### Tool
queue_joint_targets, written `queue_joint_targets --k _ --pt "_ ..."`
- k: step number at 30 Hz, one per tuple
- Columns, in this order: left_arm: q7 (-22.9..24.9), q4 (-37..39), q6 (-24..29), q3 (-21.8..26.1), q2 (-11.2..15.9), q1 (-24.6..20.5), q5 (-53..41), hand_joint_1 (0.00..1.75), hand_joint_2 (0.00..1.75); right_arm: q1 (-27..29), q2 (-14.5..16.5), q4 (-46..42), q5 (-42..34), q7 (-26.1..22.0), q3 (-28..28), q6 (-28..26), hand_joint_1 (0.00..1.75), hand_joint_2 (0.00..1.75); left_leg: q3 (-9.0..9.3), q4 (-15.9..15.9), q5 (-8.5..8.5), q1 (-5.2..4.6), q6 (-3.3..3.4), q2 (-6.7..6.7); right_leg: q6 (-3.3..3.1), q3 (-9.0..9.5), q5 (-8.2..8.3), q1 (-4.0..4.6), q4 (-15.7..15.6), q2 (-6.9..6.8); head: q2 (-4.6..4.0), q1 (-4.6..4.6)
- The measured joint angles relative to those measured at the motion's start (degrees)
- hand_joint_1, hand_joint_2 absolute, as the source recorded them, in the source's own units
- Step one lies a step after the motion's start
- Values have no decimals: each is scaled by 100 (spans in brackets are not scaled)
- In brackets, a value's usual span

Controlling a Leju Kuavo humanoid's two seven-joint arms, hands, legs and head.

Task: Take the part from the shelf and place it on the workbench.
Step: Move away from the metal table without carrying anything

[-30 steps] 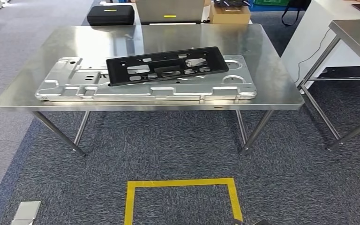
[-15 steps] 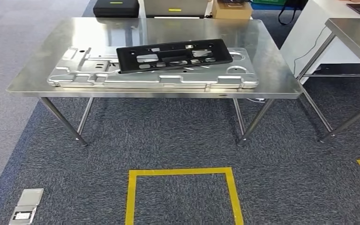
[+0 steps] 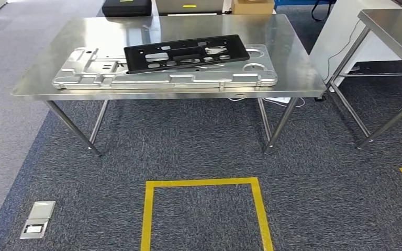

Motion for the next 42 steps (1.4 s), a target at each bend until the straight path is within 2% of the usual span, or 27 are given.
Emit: queue_joint_targets --k 2,4,6,7,8,10,11,12,13,14,15,17,19,20,21,23,25,27,28,29,30,32,34,35,38,40,42 --pt "-12 0 -3 0 8 -14 1 0 0 -12 20 0 -1 -2 0 9 0 0 559 -784 219 -8 45 -7 32 -135 38 8 106 2 0 -1" --pt "-21 0 -4 0 18 -26 4 0 0 -19 37 0 -3 0 0 16 0 0 880 -1313 239 -32 98 -14 96 -216 102 14 165 2 -1 2" --pt "-24 0 -5 0 23 -24 7 0 0 -18 46 3 -5 5 0 20 0 87 869 -1410 257 -50 150 -14 175 -274 196 12 173 4 -1 4" --pt "-23 0 -5 0 23 -24 8 0 0 -19 49 9 -5 8 -1 21 0 131 819 -1422 304 -43 185 -1 207 -310 187 9 186 16 0 5" --pt "-19 0 -5 0 24 -27 9 0 0 -19 52 14 -6 10 -1 22 0 175 757 -1434 364 -31 229 11 231 -357 86 7 250 29 0 8" --pt "-7 0 -5 0 22 -31 13 0 0 -22 54 22 -7 15 -2 25 0 175 600 -1442 502 -11 301 34 265 -490 -413 -5 680 55 0 15" --pt "-1 0 -4 0 22 -28 14 0 0 -21 54 22 -7 16 -2 25 0 175 515 -1434 567 -13 321 37 278 -560 -695 -9 1030 61 0 17" --pt "3 0 -3 0 22 -25 18 0 0 -18 53 24 -7 18 -2 23 0 175 427 -1421 629 -17 323 42 293 -608 -885 -12 1378 63 0 17" --pt "5 0 -2 0 23 -24 24 0 0 -17 52 25 -7 18 -2 22 0 175 335 -1401 690 -19 320 47 307 -604 -933 -13 1621 65 0 17" --pt "6 0 -1 0 23 -25 31 0 0 -18 52 26 -7 18 -2 20 0 175 237 -1374 747 -20 312 53 318 -527 -850 -15 1700 65 1 17" --pt "6 0 -1 0 22 -26 38 0 0 -22 51 26 -7 17 -2 19 0 175 134 -1339 800 -20 300 57 324 -353 -678 -16 1573 65 0 17" --pt "5 0 -1 0 21 -28 46 0 0 -46 47 23 -7 12 -3 16 0 175 -48 -1252 892 -26 263 58 311 236 -433 -12 839 67 0 19" --pt "5 0 5 0 21 -29 50 0 0 -73 43 20 -9 3 -5 7 0 175 -152 -1187 973 -43 203 57 254 742 -498 3 77 73 1 16" --pt "9 0 13 0 21 -29 52 0 0 -80 41 19 -12 1 -7 -9 0 175 -174 -1179 1016 -46 166 57 218 851 -554 15 -116 75 1 15" --pt "16 0 22 0 21 -29 54 0 0 -81 41 20 -20 7 -10 -38 0 175 -182 -1185 1065 -41 129 58 172 853 -564 21 -171 75 0 13" --pt "42 0 40 0 18 -21 57 0 0 -86 42 23 -56 64 -22 -117 0 175 -205 -1136 990 -16 55 42 68 793 -480 14 -168 48 -1 12" --pt "86 0 69 2 12 -11 73 0 0 -89 42 26 -96 155 -44 -176 0 175 -310 -738 536 3 -12 25 -13 696 -372 0 -171 11 0 10" --pt "137 0 103 9 10 -11 101 0 0 -88 41 26 -123 216 -65 -205 0 175 -469 -18 49 9 -55 22 -33 566 -273 4 -159 -2 0 10" --pt "160 0 116 12 9 -12 113 0 0 -88 41 26 -137 238 -75 -220 0 175 -498 259 -39 10 -64 21 -31 497 -229 6 -147 -1 -1 9" --pt "183 0 126 15 9 -12 123 0 44 -88 41 26 -152 259 -85 -233 0 175 -442 353 -11 9 -62 19 -25 429 -193 8 -128 0 0 9" --pt "209 0 133 19 8 -14 139 0 87 -88 41 26 -167 280 -93 -243 0 175 -276 210 103 7 -47 17 -16 370 -165 12 -105 2 0 9" --pt "246 0 143 25 11 -22 175 0 175 -93 49 26 -189 314 -102 -248 0 175 288 -590 353 -14 31 7 7 287 -132 19 -61 1 0 10" --pt "258 0 157 29 16 -34 190 0 175 -102 66 26 -204 349 -109 -250 0 175 703 -1266 434 -48 115 -1 50 238 -100 31 -31 0 0 11" --pt "261 0 163 30 19 -38 190 0 175 -106 74 26 -210 370 -119 -251 0 175 768 -1398 428 -64 139 -4 81 219 -80 33 -23 -1 0 11" --pt "246 0 156 31 13 -43 194 0 175 -110 77 26 -228 411 -163 -252 0 175 722 -1470 496 -49 222 10 180 168 -107 28 41 15 1 11" --pt "226 0 135 32 4 -52 211 0 175 -107 77 26 -243 417 -190 -252 0 175 662 -1498 568 -20 295 29 231 -3 -408 17 428 46 1 16" --pt "229 0 127 49 0 -52 250 0 175 -101 76 26 -255 418 -205 -250 0 175 574 -1477 606 -21 313 39 275 -330 -815 2 1189 64 1 20"
